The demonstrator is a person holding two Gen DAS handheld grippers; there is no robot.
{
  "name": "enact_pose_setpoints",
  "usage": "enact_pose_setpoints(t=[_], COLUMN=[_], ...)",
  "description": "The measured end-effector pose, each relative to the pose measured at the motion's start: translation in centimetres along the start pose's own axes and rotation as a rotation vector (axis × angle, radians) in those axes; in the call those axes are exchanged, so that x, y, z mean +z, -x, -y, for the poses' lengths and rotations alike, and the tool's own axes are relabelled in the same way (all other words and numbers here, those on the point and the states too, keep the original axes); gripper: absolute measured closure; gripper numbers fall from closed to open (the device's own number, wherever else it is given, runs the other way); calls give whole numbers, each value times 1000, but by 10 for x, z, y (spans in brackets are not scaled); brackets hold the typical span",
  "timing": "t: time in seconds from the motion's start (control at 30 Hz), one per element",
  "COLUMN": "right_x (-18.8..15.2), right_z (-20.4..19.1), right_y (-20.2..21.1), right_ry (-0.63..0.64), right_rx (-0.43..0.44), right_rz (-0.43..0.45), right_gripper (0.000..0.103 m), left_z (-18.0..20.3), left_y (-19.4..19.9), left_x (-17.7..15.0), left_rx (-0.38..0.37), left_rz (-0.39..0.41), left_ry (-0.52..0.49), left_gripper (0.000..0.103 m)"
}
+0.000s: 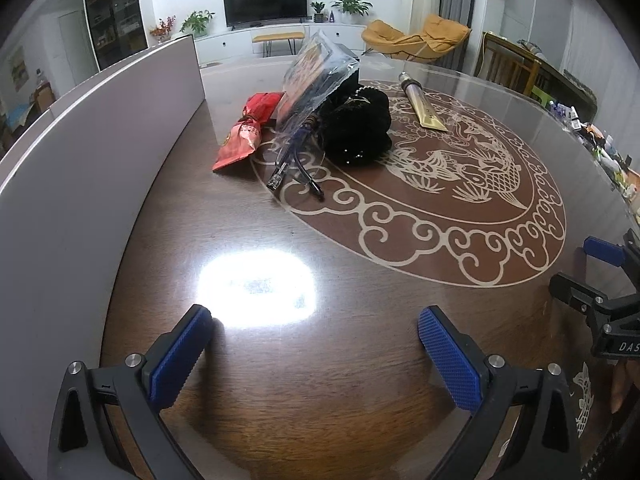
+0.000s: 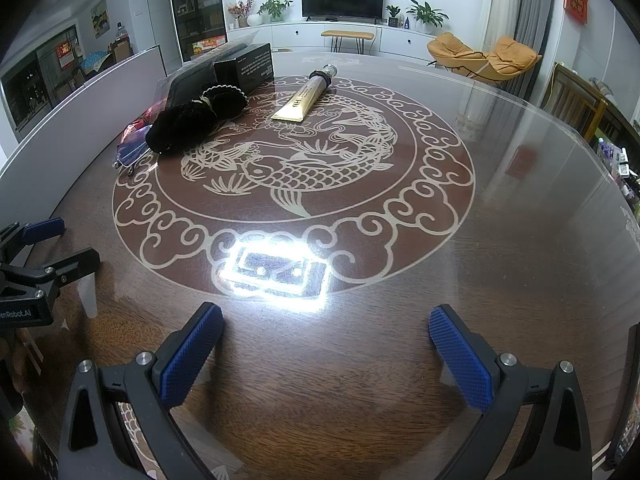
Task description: Organize objects
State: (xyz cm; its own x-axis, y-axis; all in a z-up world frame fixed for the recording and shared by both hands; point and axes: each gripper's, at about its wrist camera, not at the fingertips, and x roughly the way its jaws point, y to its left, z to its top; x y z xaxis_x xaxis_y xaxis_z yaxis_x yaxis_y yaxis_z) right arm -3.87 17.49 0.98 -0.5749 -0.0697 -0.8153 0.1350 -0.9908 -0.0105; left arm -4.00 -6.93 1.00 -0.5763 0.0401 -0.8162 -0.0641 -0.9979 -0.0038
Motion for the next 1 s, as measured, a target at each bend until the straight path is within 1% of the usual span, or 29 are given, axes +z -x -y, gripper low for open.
enact_pose_setpoints(t=[0.13, 0.17, 0.23, 0.27, 0.37, 0.4, 0.47, 0.5, 0.57, 0.6, 0.67, 0.7, 0.77, 0.83, 1.0], right_x=[4, 8, 26, 38, 86, 105, 134, 142, 160, 163, 165, 164, 155, 142, 100], right_z=[-2, -5, -16, -24, -51, -63, -83, -89, -105, -110, -117, -117, -108, -94, -38], right_y=[-2, -4, -10, -11, -14, -22, -43, -51, -71, -78, -89, -89, -80, -70, -42], right_ry=[16, 34, 74, 86, 96, 98, 102, 103, 118, 128, 158, 166, 170, 184, 197], right_rx=[16, 32, 60, 86, 227, 264, 306, 312, 313, 311, 292, 290, 280, 256, 204], right_rz=[-4, -7, -15, -2, 58, 46, -12, -32, -74, -89, -107, -103, -72, -59, -56], right_gripper=[0, 0, 0, 0, 0, 2, 19, 37, 38, 39, 53, 64, 65, 65, 65], left_z=[0, 0, 0, 0, 0, 0, 0, 0, 0, 0, 0, 0, 0, 0, 0], left_y=[0, 0, 0, 0, 0, 0, 0, 0, 0, 0, 0, 0, 0, 0, 0], left_x=[0, 0, 0, 0, 0, 0, 0, 0, 0, 0, 0, 0, 0, 0, 0], left_rx=[0, 0, 0, 0, 0, 0, 0, 0, 0, 0, 0, 0, 0, 0, 0], left_rz=[0, 0, 0, 0, 0, 0, 0, 0, 0, 0, 0, 0, 0, 0, 0], left_ry=[1, 1, 2, 1, 1, 1, 1, 1, 1, 1, 1, 1, 1, 1, 2], left_gripper=[0, 0, 0, 0, 0, 0, 0, 0, 0, 0, 0, 0, 0, 0, 0])
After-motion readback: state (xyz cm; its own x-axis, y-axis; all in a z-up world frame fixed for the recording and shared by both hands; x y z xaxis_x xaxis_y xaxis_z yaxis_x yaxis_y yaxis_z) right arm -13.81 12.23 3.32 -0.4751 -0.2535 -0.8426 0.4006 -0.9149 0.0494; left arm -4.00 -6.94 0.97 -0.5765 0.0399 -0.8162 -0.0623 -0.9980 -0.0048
